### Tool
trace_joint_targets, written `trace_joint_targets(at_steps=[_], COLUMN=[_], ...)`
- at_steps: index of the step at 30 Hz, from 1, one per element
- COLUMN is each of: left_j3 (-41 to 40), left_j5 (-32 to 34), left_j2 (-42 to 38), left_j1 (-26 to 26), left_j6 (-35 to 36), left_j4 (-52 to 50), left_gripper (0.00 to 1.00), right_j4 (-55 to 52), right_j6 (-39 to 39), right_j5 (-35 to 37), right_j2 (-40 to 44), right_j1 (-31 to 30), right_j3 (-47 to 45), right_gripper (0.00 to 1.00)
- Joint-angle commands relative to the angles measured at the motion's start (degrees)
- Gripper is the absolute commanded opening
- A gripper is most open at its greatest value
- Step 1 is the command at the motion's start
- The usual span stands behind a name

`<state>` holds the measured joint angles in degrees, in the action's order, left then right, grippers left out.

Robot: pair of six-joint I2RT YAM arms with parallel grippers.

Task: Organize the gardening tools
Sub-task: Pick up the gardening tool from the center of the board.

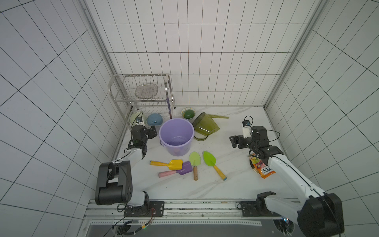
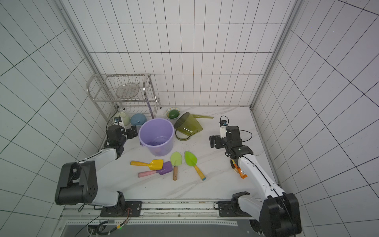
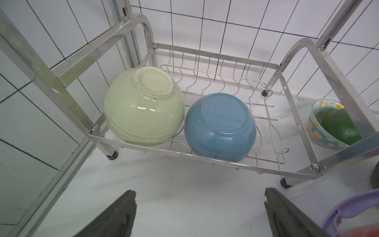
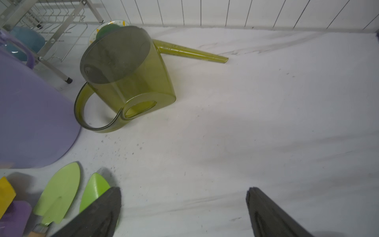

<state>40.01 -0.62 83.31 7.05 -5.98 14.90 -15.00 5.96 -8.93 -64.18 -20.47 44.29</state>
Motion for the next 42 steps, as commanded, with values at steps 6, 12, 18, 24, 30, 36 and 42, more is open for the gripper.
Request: trace_joint_targets(at_steps=[6, 12, 18, 24, 30, 36, 42], left_j3=[6.8, 11.6, 15.7, 17.0, 18.4, 18.3, 18.5], left_j5=[-10.9, -16.2, -18.8, -21.5, -21.9, -20.9, -21.2], left_j2=[-6.8, -10.7, -14.6, -18.5, -19.3, -19.2, -19.4], left_j1=[4.3, 4.4, 4.2, 4.0, 1.8, 0.0, -0.6], left_j6=[4.8, 12.3, 15.7, 14.7, 13.8, 14.5, 14.5], left_j4=[-22.8, -36.9, -46.9, -48.8, -51.8, -53.0, -53.7], left_gripper=[0.99, 0.99, 0.98, 0.99, 0.99, 0.99, 0.99], right_j4=[-20.0, -25.2, -26.7, -25.6, -22.0, -17.1, -15.0], right_j6=[9.7, 13.2, 15.8, 17.0, 17.9, 19.1, 19.4], right_j5=[0.9, 2.4, 4.4, 7.4, 6.7, 4.2, 4.4], right_j2=[-1.3, -1.3, -1.3, -4.4, -9.8, -14.4, -19.0], right_j1=[-9.9, -16.4, -24.1, -28.8, -30.4, -31.4, -31.9], right_j3=[3.3, 2.9, 0.9, 0.2, 0.2, -0.7, -1.3], right_gripper=[0.99, 0.99, 0.99, 0.96, 0.80, 0.70, 0.60])
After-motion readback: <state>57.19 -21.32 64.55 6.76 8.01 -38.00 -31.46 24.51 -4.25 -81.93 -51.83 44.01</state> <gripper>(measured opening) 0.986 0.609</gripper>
